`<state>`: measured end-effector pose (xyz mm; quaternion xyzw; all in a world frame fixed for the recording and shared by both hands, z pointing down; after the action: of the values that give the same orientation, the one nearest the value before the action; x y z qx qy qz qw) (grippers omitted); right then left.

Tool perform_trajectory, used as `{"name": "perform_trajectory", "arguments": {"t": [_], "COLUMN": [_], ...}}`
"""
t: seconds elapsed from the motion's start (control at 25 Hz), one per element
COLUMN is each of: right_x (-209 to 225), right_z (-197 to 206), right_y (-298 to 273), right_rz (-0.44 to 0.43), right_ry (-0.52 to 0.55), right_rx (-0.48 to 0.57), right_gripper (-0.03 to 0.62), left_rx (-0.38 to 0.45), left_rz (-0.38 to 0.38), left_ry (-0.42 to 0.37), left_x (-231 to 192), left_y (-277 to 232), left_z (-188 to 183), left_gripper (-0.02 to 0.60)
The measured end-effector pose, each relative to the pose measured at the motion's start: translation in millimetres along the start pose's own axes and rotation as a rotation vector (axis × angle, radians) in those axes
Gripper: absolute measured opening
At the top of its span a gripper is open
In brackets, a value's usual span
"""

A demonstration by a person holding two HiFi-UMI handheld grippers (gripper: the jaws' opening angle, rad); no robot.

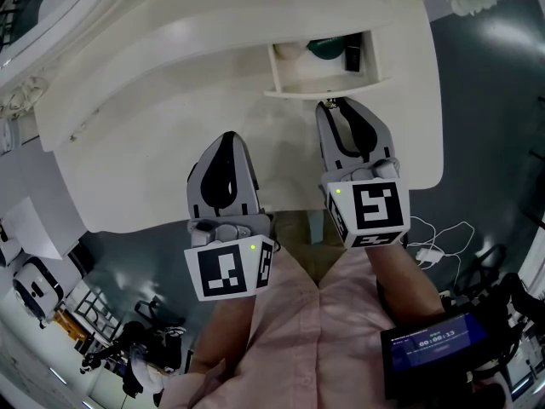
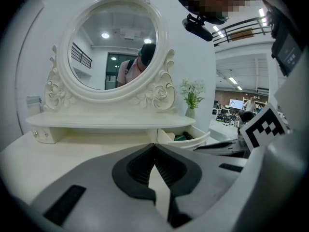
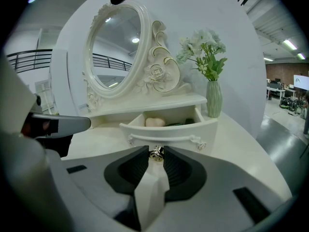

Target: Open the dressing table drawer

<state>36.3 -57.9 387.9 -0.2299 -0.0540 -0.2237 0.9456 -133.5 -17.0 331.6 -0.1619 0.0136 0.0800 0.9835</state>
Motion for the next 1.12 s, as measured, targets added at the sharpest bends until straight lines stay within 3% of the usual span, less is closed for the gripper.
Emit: {"name": "perform_trajectory", "arguments": {"t": [0.88, 1.12], "right_x": [4, -5], "right_z": [3, -12], "right_y": [-4, 10], "right_rz": [-0.004, -0.01], "right_ry": [-0.009, -0.002], "right_rx": [-0.001, 0.009], "right_gripper": [0.109, 0.114], "left_rx": [0.012, 0.061], "left_rz": [-0.006, 0.006], "left_ry": [-0.006, -0.014], "left_x": [0, -1], "left_y": [1, 8], "left_z": [1, -21], "left_gripper": [0.021, 0.021]}}
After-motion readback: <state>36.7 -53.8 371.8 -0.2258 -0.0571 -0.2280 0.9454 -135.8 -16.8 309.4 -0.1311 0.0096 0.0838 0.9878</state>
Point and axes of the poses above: the fingertips, and each gripper's own axes: y backward along the fingers, x to its right, z out of its underside, the point moved 7 cm from there along y, backward along the fingers, and after that the axes turned 8 degrees about x, right-handed, at the moved point
